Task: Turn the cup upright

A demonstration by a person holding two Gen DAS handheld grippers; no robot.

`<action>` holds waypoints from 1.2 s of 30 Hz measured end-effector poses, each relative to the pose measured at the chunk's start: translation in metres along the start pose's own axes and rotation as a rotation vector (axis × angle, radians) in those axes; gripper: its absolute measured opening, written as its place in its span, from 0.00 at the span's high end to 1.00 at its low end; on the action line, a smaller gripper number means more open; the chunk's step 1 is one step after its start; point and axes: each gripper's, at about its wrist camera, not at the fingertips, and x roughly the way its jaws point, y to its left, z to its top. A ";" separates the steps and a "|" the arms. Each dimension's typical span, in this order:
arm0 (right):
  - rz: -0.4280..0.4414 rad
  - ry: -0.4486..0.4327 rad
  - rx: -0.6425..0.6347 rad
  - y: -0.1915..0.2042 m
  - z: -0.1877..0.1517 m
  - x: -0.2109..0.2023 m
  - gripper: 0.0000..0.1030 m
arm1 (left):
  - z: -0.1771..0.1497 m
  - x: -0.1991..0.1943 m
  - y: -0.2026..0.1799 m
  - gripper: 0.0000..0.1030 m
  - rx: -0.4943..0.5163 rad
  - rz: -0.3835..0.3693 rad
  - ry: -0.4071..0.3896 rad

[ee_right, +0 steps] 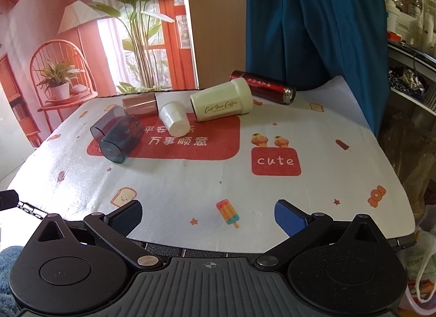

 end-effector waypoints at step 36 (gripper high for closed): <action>0.036 0.055 0.722 -0.062 0.177 0.311 0.00 | 0.022 0.147 0.059 0.00 -0.219 0.048 0.133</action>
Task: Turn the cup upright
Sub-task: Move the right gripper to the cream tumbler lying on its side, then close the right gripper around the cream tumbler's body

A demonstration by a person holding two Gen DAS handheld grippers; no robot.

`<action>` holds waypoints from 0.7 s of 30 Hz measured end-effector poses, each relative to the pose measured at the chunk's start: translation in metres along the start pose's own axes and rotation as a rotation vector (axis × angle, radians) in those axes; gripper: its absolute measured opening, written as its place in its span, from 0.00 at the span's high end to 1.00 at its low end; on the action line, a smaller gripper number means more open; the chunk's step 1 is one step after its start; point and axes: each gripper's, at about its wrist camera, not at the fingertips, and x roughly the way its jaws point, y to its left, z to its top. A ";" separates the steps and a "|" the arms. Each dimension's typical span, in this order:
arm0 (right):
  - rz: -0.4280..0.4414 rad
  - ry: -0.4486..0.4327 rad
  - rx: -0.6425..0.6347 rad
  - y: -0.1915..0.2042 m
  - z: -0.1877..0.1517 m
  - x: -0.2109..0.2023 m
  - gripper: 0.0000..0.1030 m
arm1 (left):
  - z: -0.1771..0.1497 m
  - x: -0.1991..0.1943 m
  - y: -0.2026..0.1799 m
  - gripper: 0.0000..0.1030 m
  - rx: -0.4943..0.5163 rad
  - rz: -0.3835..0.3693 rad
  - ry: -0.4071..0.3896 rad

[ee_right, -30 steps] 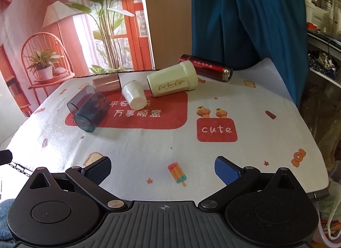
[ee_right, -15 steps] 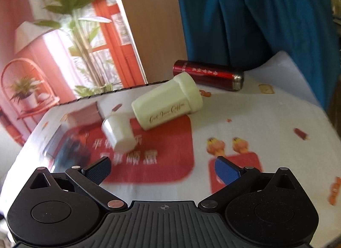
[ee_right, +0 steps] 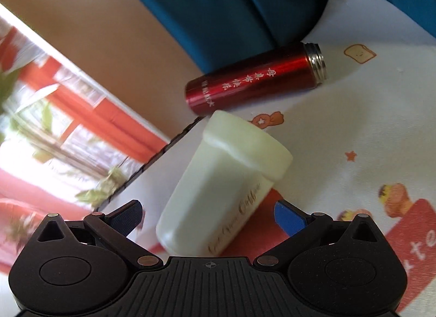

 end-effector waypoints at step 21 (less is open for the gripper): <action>-0.161 0.048 0.028 0.007 -0.005 0.053 0.21 | -0.004 0.009 -0.005 0.00 0.022 -0.019 0.023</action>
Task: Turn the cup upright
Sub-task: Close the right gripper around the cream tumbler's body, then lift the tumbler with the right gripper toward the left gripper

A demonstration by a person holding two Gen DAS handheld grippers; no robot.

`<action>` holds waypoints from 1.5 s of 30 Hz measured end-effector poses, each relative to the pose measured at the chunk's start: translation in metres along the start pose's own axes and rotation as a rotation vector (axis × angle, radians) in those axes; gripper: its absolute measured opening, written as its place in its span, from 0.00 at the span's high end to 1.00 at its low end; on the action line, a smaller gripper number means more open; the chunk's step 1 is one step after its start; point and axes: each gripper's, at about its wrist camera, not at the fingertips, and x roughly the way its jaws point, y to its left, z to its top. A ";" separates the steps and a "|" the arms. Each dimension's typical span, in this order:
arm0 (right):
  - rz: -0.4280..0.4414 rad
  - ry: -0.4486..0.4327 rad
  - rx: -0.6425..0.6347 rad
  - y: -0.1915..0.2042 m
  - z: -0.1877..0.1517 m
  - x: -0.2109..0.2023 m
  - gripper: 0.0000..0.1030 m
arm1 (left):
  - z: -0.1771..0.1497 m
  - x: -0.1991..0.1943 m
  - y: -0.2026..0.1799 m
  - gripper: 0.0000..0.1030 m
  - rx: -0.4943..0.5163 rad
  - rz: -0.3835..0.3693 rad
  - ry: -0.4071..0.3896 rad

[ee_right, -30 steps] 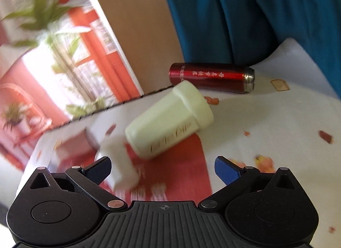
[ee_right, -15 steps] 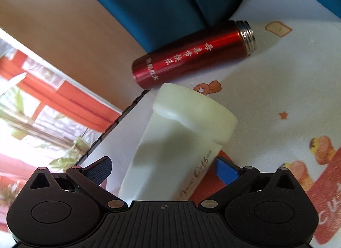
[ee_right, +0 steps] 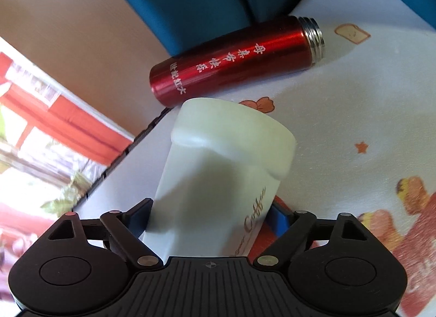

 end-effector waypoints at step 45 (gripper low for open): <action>0.231 0.157 -0.686 -0.021 -0.195 -0.178 0.15 | -0.019 -0.027 -0.004 0.01 -0.024 -0.007 -0.020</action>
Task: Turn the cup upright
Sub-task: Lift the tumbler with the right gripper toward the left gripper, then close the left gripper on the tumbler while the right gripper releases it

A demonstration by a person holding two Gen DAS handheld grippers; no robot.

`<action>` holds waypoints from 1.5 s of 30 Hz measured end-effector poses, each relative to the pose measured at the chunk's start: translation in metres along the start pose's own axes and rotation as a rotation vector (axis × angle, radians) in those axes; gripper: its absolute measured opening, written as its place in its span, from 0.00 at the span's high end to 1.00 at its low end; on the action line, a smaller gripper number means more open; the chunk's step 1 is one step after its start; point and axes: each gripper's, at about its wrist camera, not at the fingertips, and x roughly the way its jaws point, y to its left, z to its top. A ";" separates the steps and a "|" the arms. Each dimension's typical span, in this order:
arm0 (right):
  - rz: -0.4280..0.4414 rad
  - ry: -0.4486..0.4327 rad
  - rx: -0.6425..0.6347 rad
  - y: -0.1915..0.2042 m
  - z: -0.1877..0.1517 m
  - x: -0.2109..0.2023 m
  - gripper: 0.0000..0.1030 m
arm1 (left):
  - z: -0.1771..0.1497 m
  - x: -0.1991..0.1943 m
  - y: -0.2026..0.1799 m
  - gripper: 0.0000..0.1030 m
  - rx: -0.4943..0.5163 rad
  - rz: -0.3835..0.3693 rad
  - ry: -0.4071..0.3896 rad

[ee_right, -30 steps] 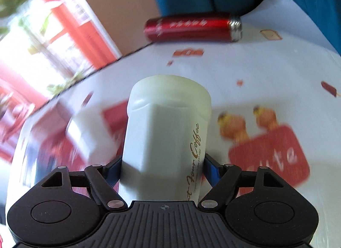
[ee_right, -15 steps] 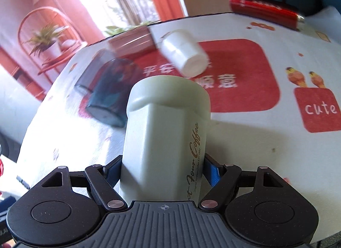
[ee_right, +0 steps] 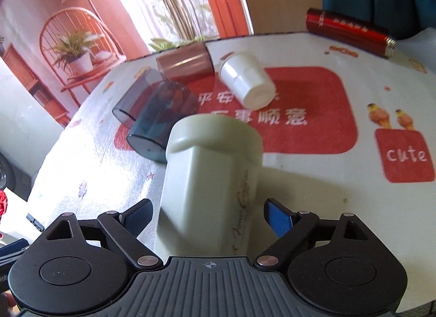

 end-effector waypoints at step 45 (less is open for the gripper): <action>-0.270 -0.114 0.068 -0.155 -0.017 -0.022 0.11 | 0.017 0.083 -0.189 0.01 0.293 -0.213 0.199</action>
